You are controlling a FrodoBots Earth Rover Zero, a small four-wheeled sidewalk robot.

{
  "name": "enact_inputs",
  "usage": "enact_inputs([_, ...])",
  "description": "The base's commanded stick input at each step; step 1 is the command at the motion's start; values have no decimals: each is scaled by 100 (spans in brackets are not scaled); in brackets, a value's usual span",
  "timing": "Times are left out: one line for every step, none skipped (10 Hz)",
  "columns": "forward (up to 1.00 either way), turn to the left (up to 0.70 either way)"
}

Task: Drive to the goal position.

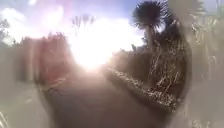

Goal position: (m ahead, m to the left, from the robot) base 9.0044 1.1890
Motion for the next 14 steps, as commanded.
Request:
enact_inputs([70,0])
enact_inputs([70,0])
enact_inputs([70,0])
enact_inputs([70,0])
enact_inputs([70,0])
enact_inputs([70,0])
enact_inputs([70,0])
enact_inputs([70,0])
enact_inputs([70,0])
enact_inputs([70,0])
enact_inputs([70,0])
enact_inputs([70,0])
enact_inputs([70,0])
enact_inputs([70,0])
